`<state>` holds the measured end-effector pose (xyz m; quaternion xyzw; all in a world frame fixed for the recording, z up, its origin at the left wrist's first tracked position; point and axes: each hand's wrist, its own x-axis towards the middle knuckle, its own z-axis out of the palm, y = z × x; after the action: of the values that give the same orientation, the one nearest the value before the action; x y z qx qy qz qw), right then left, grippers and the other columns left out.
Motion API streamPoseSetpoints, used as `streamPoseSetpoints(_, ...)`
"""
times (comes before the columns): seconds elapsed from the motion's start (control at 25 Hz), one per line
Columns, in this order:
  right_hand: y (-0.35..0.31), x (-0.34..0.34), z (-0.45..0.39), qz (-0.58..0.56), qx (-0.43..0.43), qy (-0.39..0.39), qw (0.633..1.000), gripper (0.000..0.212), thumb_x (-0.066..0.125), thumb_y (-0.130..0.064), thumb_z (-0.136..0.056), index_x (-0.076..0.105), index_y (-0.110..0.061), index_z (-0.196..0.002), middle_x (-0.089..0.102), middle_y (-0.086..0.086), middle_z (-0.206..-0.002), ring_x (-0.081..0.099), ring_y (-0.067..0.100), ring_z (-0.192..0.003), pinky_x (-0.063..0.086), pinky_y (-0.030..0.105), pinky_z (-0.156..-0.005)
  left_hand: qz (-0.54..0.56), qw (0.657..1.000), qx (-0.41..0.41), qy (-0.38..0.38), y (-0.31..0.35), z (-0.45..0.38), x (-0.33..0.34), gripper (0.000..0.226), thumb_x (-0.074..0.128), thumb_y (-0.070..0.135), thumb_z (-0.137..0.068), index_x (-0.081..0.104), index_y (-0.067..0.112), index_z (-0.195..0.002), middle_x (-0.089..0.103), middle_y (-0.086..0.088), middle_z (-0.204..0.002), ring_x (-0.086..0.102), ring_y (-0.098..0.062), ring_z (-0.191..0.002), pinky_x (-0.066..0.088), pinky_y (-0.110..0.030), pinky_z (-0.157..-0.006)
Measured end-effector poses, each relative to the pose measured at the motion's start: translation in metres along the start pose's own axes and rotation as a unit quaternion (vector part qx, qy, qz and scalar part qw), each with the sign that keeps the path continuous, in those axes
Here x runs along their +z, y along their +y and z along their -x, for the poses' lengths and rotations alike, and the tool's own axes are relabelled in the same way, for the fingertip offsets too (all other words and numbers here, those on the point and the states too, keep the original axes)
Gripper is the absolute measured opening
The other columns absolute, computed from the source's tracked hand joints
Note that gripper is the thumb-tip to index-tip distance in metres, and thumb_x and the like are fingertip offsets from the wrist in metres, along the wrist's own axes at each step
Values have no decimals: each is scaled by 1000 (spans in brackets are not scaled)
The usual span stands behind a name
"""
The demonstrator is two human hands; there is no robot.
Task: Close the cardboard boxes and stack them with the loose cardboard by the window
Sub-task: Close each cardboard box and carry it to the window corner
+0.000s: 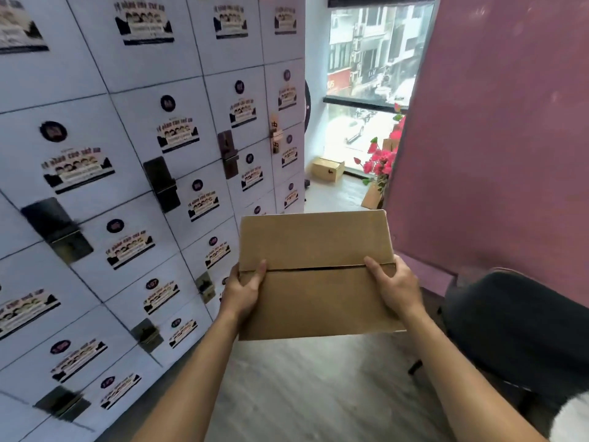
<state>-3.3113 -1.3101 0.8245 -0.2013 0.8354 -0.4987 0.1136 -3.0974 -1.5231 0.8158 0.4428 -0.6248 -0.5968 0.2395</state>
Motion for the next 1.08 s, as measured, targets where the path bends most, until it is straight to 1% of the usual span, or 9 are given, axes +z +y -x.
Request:
streamPoseSetpoints(0.16,-18,38,-108,17,-13,-28,999,44,60,-69,-83,53,-33,-107,64,-4,-98,60,18,-87,48,33,-75,-5,999,-13,36,15,-94,13,79,60,83,-68,52,37,-131,64,14,-108,62,-10,-94,52,-33,-80)
streamPoseSetpoints(0.32,-16,84,-202,17,7,-28,999,47,60,-70,-83,54,-30,-108,63,-3,-101,61,21,-90,52,36,-81,-11,999,-24,37,27,-203,31,72,64,78,-71,55,34,-126,67,5,-115,65,-17,-99,55,-40,-90)
streamPoseSetpoints(0.44,-19,109,-285,-2,29,-15,999,50,63,-67,-83,58,-25,-109,68,-1,-104,65,21,-92,54,38,-82,-33,999,-20,14,47,-301,58,67,62,77,-75,54,34,-126,65,3,-114,62,-16,-94,50,-34,-84)
streamPoseSetpoints(0.52,-28,116,-341,6,50,12,999,51,63,-67,-83,61,-25,-113,69,0,-106,65,23,-97,55,42,-86,-37,999,-32,-15,69,-367,82,66,62,75,-78,53,33,-127,66,1,-117,63,-22,-101,53,-42,-92)
streamPoseSetpoints(0.6,-35,114,-393,1,57,39,998,48,64,-67,-83,62,-28,-112,71,-3,-103,66,20,-94,53,36,-80,-25,998,-33,-50,92,-425,109,64,65,74,-77,55,32,-124,67,0,-118,65,-27,-106,53,-50,-98)
streamPoseSetpoints(0.68,-35,108,-444,-3,63,71,995,48,64,-67,-83,62,-30,-113,71,-5,-101,64,17,-91,49,32,-75,-24,997,-20,-74,113,-476,141,61,66,74,-77,56,32,-120,68,0,-118,65,-27,-107,53,-49,-98)
streamPoseSetpoints(0.88,-14,102,-581,-5,86,106,991,50,63,-70,-81,63,-31,-114,69,-10,-97,64,19,-93,47,33,-75,-37,994,-14,-104,150,-602,232,70,65,76,-75,52,33,-129,67,5,-115,66,-21,-101,56,-44,-90)
streamPoseSetpoints(1.0,-4,101,-671,-6,86,94,992,47,66,-66,-83,64,-29,-113,70,-4,-99,64,23,-96,49,35,-79,-32,994,-24,-101,167,-666,280,60,64,73,-78,51,36,-123,65,9,-109,65,-13,-93,52,-30,-70)
streamPoseSetpoints(1.08,-5,101,-734,5,89,70,994,43,66,-64,-83,64,-29,-108,70,-3,-97,64,24,-94,50,37,-80,-35,996,-25,-83,187,-708,308,57,65,70,-81,52,34,-124,67,7,-112,64,-12,-94,51,-30,-74)
